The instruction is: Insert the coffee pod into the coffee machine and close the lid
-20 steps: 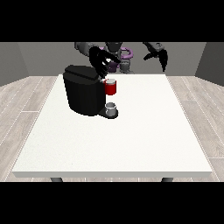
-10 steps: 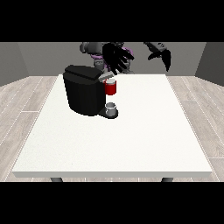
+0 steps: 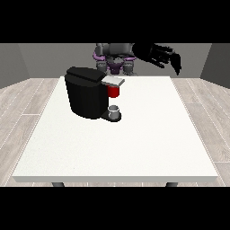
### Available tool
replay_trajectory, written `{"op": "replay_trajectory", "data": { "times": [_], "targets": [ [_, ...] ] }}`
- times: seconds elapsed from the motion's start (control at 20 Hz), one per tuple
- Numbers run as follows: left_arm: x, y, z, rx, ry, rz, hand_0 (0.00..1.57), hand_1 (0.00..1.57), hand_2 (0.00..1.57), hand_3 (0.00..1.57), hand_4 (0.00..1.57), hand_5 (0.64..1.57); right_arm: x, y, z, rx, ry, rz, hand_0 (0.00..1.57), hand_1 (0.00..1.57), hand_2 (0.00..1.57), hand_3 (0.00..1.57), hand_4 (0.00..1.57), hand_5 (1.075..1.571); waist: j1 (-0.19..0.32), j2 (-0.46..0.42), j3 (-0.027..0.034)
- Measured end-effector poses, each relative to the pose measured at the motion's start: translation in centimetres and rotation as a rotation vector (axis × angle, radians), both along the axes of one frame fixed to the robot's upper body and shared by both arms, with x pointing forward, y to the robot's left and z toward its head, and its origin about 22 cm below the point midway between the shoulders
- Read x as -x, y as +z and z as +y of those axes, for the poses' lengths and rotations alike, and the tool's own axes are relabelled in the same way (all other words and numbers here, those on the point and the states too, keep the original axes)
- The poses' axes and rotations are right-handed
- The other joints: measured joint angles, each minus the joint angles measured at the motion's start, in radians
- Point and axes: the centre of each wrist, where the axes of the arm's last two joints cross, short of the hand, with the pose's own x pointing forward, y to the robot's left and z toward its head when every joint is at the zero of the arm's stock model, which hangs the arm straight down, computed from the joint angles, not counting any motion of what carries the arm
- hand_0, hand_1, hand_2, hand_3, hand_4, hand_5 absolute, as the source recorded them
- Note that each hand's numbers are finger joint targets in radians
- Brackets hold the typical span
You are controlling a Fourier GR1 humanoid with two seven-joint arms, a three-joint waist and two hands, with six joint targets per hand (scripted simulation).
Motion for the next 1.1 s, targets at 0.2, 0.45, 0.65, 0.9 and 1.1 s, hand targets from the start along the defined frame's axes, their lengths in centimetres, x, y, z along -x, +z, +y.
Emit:
{"op": "replay_trajectory", "data": {
  "times": [0.2, 0.45, 0.65, 0.9, 1.1],
  "targets": [
    [-0.3, 1.2, -1.0, -0.004, -0.012, -0.027, 0.0, 0.0, 0.0, 0.0, 0.3, 1.571, -0.7, 1.4, 1.0, -0.022, 0.026, -0.029, 0.0, 0.0, 0.0, 0.0, 0.0, 1.571, 0.009, 0.034, -0.001],
    [0.2, 1.5, -1.7, -0.013, -0.044, -0.035, 0.0, 0.0, 0.0, 0.0, 0.32, 1.571, -1.7, 0.7, 1.8, -0.046, 0.027, -0.024, 0.0, 0.0, 0.0, 0.0, 0.0, 1.571, 0.032, 0.038, -0.0017],
    [0.8, 1.1, -2.2, -0.016, -0.053, -0.026, 0.0, 0.0, 0.0, 0.0, 0.25, 1.571, -2.2, 0.0, 2.2, -0.054, 0.057, -0.026, 0.0, 0.0, 0.0, 0.0, 0.0, 1.571, 0.017, 0.022, -0.0016],
    [1.4, -0.7, -0.8, -0.001, 0.0, 0.029, 0.0, 0.0, 0.0, 0.0, 0.27, 1.571, -1.9, -3.8, 5.3, -0.063, 0.176, -0.016, 0.0, 0.0, 0.0, 0.0, 0.22, 1.571, -0.047, -0.035, -0.0016],
    [2.1, -2.6, 0.8, 0.011, 0.056, 0.084, 0.0, 0.0, 0.0, 0.0, 0.27, 1.571, -1.2, -7.3, 7.2, -0.082, 0.267, 0.001, 0.0, 0.0, 0.0, 0.0, 0.26, 1.571, -0.108, -0.091, -0.0018]
  ]
}}
